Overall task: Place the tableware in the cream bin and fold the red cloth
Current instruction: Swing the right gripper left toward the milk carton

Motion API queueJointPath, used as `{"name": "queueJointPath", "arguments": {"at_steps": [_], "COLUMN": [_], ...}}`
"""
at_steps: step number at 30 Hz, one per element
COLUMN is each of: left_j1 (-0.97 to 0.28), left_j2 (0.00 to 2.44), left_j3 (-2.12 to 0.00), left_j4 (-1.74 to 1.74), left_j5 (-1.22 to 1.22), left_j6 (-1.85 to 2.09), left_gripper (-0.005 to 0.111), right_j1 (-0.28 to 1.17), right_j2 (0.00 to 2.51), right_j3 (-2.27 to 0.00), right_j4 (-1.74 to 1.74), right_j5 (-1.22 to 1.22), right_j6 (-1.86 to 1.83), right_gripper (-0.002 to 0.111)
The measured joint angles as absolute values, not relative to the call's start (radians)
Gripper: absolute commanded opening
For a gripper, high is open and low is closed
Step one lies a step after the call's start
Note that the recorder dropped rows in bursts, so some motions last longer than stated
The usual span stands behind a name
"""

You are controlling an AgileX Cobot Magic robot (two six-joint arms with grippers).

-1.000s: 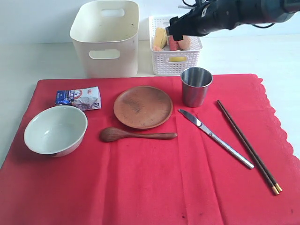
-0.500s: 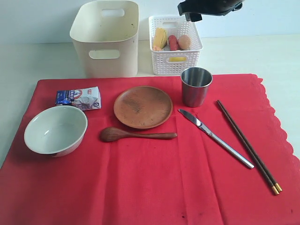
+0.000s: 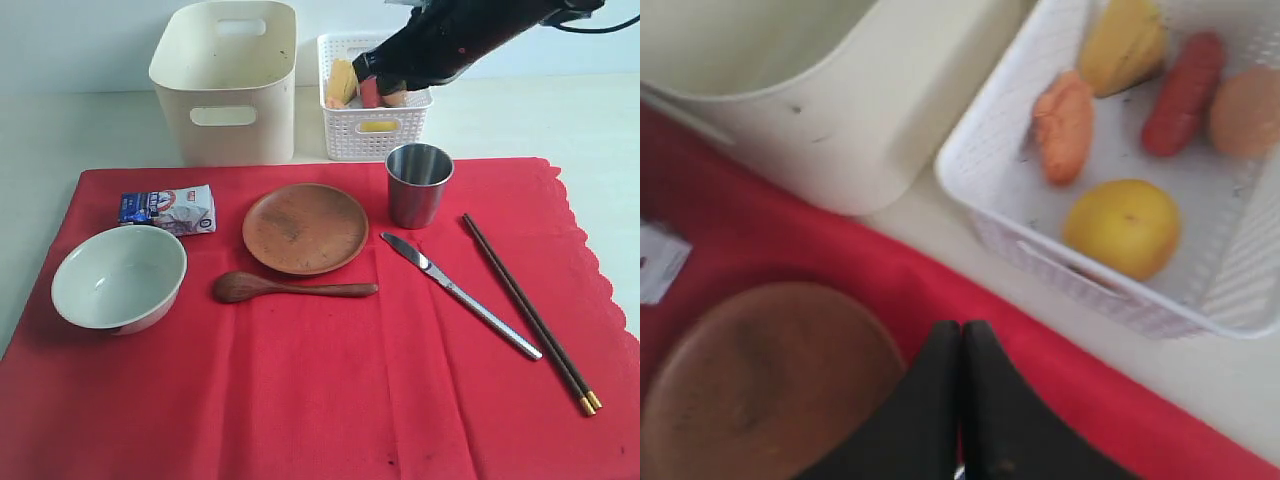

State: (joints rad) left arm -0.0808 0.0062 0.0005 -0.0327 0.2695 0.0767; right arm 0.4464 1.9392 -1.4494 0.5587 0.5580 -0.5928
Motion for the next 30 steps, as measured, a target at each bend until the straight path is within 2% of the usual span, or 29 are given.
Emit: {"name": "queueJointPath", "arguments": {"at_steps": [7, 16, 22, 30], "left_j1": [-0.081, -0.081, -0.081, -0.081], "left_j2": [0.006, 0.006, 0.006, 0.006], "left_j3": [0.001, 0.001, 0.001, 0.001], "left_j4": [-0.033, -0.033, -0.033, -0.033], "left_j5": [0.269, 0.269, 0.269, 0.269], "left_j6": [0.077, 0.077, 0.077, 0.077], "left_gripper": [0.001, 0.001, 0.001, 0.001], "right_j1": [0.519, 0.693, 0.773, 0.873], "right_j2": [1.939, 1.939, 2.0, 2.097], "right_j3": [-1.423, -1.423, -1.423, -1.423], "right_j4": [0.814, 0.839, 0.839, 0.838], "right_j5": [0.661, 0.603, 0.396, 0.136], "right_j6": [-0.936, -1.062, -1.03, -1.014], "right_gripper": [0.0, 0.003, 0.022, 0.063]}}
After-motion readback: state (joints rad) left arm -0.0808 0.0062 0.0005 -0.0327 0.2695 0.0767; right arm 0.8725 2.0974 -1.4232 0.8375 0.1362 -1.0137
